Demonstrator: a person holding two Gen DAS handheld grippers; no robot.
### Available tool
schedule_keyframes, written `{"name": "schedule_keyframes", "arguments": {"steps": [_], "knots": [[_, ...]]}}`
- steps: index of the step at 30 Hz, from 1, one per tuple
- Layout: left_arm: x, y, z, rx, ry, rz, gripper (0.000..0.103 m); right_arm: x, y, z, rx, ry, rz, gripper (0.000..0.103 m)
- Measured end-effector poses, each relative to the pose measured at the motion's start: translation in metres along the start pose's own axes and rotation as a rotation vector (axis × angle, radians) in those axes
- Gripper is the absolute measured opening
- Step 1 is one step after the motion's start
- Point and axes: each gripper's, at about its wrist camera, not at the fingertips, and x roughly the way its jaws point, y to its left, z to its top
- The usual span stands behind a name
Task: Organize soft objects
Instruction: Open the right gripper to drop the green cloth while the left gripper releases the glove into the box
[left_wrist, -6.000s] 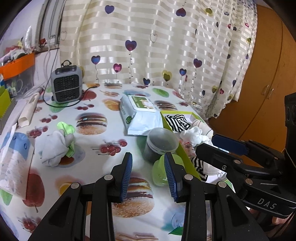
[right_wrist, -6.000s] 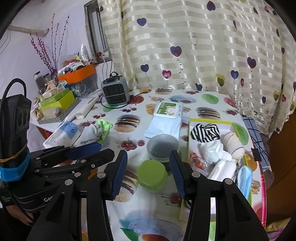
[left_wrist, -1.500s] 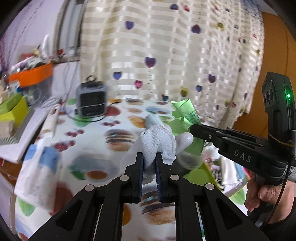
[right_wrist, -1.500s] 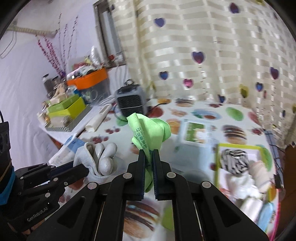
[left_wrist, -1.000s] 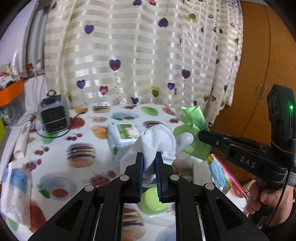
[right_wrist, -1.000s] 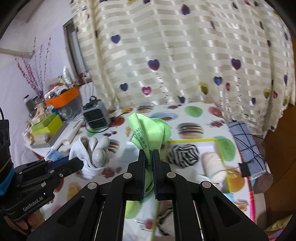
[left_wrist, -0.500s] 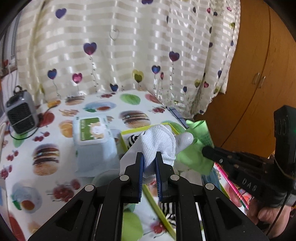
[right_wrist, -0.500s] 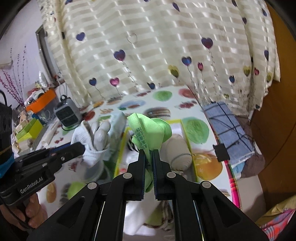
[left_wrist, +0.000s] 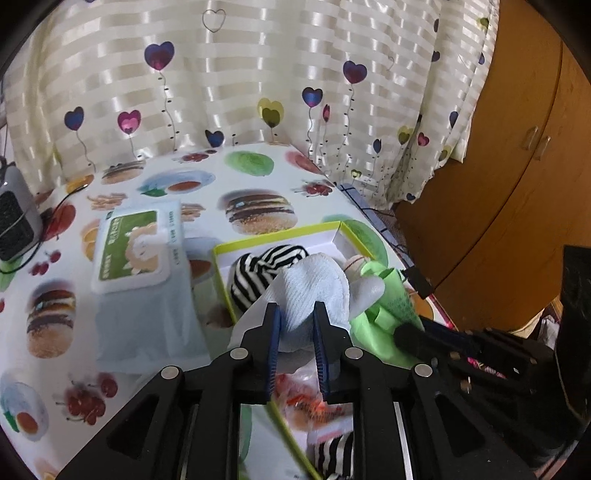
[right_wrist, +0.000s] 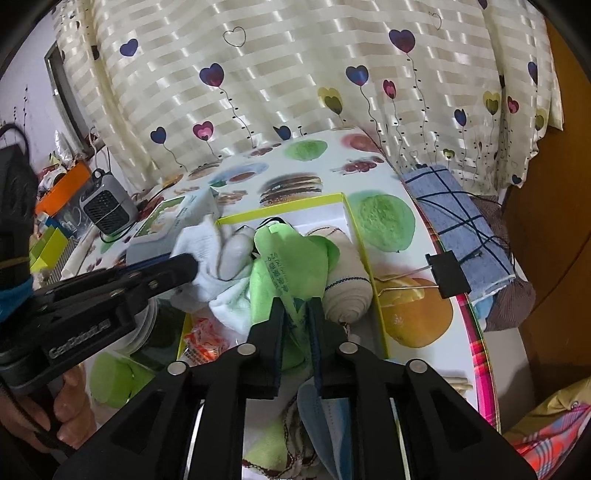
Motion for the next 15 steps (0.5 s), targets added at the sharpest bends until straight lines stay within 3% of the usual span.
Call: {"name": "schedule_keyframes", "arguments": {"steps": [2, 4, 6, 7, 15], "knots": [[0.002, -0.001, 0.002, 0.000, 0.000, -0.007, 0.020, -0.002, 0.003, 0.001, -0.012, -0.010, -0.001, 0.016], [0.002, 0.000, 0.004, -0.002, -0.009, -0.018, 0.028, -0.007, 0.004, 0.002, -0.017, -0.027, -0.001, 0.023], [0.002, 0.002, 0.005, -0.015, -0.004, -0.032, 0.032, -0.012, 0.005, 0.003, -0.017, -0.042, 0.002, 0.039], [0.001, 0.003, 0.005, -0.019, -0.003, -0.038, 0.032, -0.014, 0.005, 0.003, -0.017, -0.050, 0.004, 0.041], [-0.015, 0.007, 0.005, -0.011, -0.034, -0.050, 0.038, -0.028, 0.007, 0.001, -0.009, -0.074, -0.005, 0.042]]}}
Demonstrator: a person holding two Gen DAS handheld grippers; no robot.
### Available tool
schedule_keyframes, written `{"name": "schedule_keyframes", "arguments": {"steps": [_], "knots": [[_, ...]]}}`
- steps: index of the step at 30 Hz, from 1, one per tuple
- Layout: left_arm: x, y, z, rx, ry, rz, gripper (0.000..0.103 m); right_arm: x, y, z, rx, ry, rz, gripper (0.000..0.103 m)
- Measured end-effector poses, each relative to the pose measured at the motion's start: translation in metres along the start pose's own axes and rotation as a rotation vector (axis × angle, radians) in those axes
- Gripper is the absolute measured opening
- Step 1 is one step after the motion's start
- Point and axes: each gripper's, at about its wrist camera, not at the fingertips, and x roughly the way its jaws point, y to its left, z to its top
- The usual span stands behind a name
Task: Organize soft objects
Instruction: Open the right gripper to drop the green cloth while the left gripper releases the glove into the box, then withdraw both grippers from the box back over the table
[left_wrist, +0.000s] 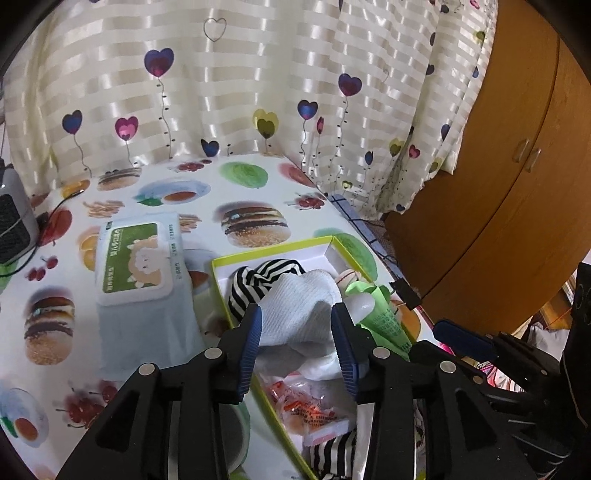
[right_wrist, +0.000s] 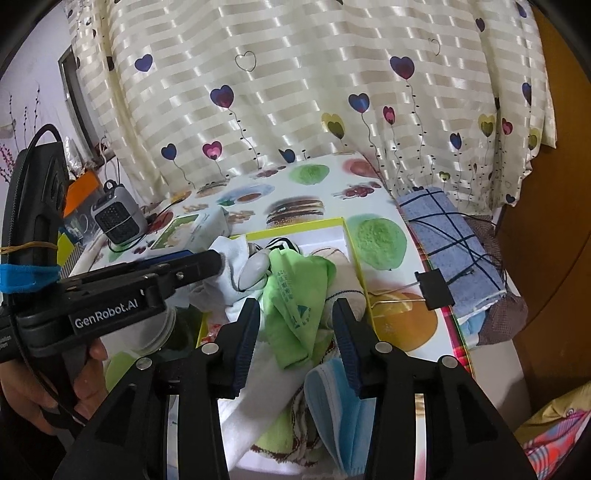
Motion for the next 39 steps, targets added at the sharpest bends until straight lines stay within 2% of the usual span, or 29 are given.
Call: {"name": "schedule_keyframes", "arguments": {"steps": [14, 22, 29, 39], "knots": [[-0.057, -0.007, -0.029, 0.050, -0.053, 0.033, 0.038, -0.028, 0.020, -0.016, -0.035, -0.012, 0.004, 0.042], [-0.098, -0.014, -0.061, 0.050, -0.071, 0.050, 0.038, -0.058, 0.038, -0.034, -0.064, -0.017, -0.004, 0.042], [-0.133, -0.022, -0.092, 0.053, -0.092, 0.044, 0.038, -0.083, 0.054, -0.054, -0.087, -0.013, -0.016, 0.047], [-0.161, -0.016, -0.131, 0.029, -0.088, 0.080, 0.038, -0.105, 0.085, -0.079, -0.148, -0.001, -0.010, 0.047]]}}
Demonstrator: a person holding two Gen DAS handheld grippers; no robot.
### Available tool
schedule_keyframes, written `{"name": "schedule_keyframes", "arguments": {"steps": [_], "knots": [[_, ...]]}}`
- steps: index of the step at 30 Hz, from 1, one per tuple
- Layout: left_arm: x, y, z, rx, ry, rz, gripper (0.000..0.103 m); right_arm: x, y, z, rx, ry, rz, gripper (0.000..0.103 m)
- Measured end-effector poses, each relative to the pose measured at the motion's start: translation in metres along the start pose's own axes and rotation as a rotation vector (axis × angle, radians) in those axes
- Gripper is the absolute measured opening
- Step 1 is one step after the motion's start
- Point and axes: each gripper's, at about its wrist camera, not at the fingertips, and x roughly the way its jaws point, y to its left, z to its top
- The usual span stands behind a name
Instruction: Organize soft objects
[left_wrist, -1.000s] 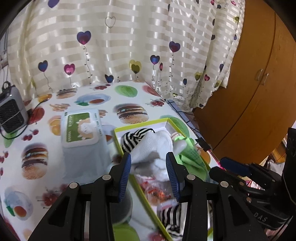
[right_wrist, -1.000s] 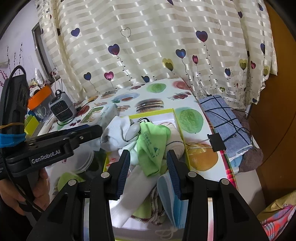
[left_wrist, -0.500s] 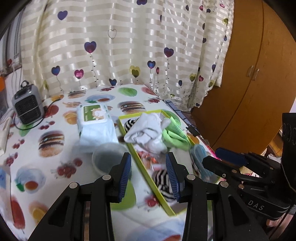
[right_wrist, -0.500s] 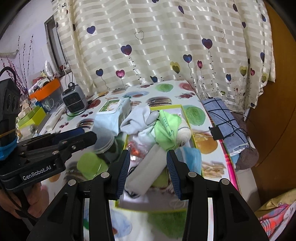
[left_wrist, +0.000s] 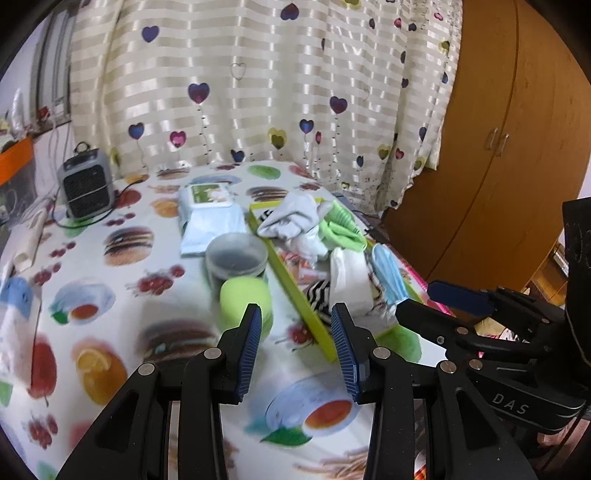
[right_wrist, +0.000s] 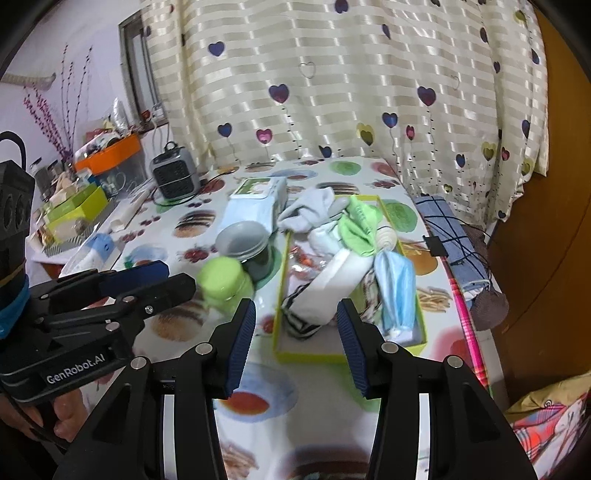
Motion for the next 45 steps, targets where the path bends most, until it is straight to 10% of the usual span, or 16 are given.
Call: {"name": "schedule_keyframes", "arguments": {"steps": [45], "knots": [[-0.013, 0.007, -0.030, -0.032, 0.039, 0.053, 0.038, -0.009, 0.029, -0.022, -0.047, 0.012, 0.009, 0.047]]}}
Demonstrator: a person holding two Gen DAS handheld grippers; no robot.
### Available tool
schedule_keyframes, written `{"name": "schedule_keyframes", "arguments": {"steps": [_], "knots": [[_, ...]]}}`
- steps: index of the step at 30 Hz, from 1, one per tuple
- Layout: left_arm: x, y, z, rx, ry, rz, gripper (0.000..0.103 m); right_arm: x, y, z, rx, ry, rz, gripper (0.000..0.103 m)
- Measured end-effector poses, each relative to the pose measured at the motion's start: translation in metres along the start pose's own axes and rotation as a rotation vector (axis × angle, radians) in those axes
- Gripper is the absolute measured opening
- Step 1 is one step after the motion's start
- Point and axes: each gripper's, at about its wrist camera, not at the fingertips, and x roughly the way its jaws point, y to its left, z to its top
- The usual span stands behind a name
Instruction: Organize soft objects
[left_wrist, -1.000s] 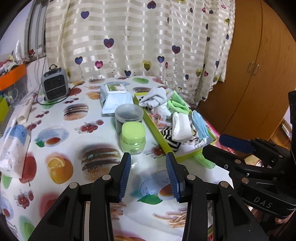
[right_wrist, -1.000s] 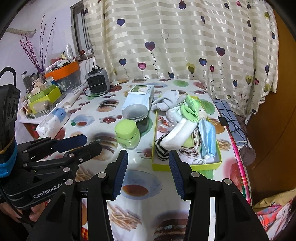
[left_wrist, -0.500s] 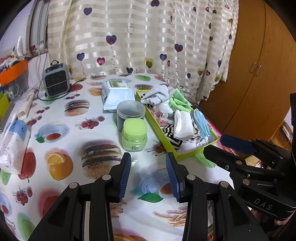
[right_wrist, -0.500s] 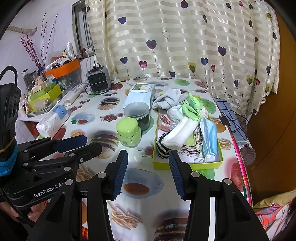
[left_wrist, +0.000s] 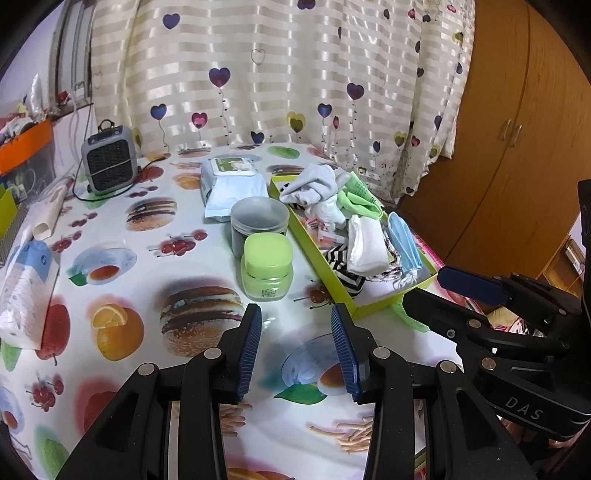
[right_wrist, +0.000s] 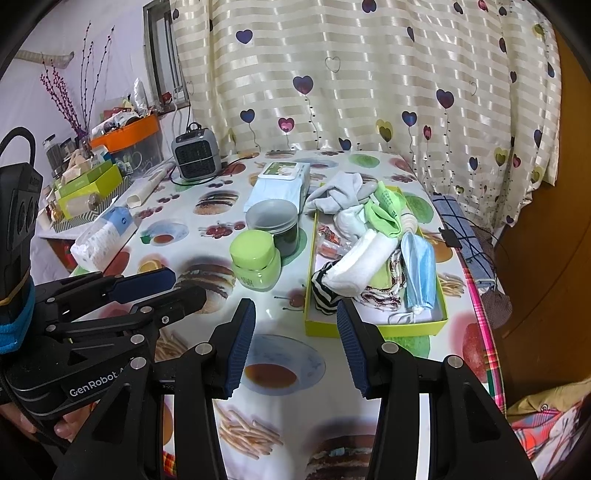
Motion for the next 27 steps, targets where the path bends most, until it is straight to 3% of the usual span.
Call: {"name": "schedule_keyframes", "arguments": {"steps": [27], "knots": [[0.018, -0.005, -0.001, 0.021, 0.041, -0.018, 0.038, 0.014, -0.010, -0.003, 0.012, 0.028, -0.005, 0.047]]}}
